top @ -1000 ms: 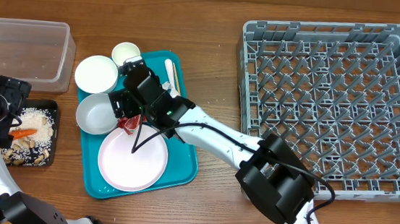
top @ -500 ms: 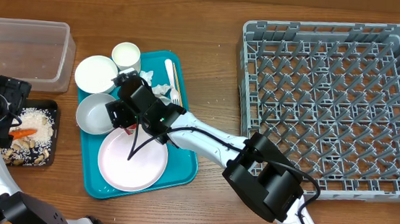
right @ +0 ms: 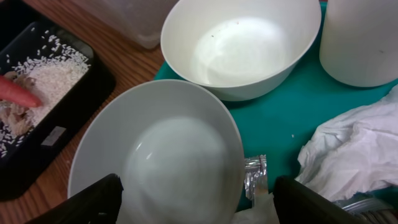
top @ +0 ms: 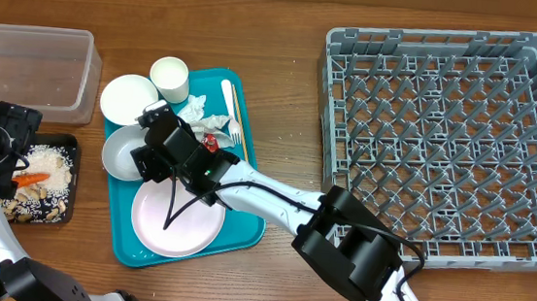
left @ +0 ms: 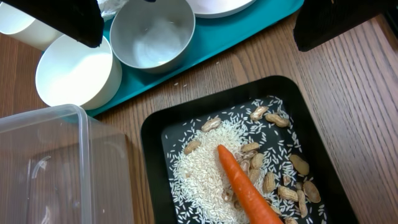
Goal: Sort waste into correct bins and load items into the dishwasher rack
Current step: 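Lower the right gripper and grasp the white plate's rim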
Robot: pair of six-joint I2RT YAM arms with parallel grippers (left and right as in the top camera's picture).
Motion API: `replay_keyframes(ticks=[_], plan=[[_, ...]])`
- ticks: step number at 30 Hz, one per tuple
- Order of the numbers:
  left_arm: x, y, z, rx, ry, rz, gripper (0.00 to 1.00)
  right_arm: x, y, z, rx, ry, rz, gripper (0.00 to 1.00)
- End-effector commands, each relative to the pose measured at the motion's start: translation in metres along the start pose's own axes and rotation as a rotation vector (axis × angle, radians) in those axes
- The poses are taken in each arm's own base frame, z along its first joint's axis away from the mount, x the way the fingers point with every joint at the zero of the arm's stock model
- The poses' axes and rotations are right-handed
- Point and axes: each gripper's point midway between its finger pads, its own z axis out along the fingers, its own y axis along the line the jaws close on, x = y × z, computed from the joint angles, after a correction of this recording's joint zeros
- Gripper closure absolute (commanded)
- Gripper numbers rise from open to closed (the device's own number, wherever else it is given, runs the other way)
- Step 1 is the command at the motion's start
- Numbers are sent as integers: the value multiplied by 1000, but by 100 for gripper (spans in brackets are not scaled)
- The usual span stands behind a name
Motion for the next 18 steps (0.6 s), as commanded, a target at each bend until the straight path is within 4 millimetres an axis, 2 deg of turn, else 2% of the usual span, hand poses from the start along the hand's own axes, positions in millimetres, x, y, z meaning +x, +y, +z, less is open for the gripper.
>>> replay_keyframes(ticks=[1, 13, 18], plan=[[-2, 1, 1, -11, -8, 20, 0, 4, -7, 11, 26, -1, -8, 19], [-2, 1, 1, -11, -8, 20, 0, 4, -7, 12, 25, -2, -9, 29], [-2, 1, 1, -11, -8, 20, 0, 4, -7, 12, 24, -3, -7, 31]])
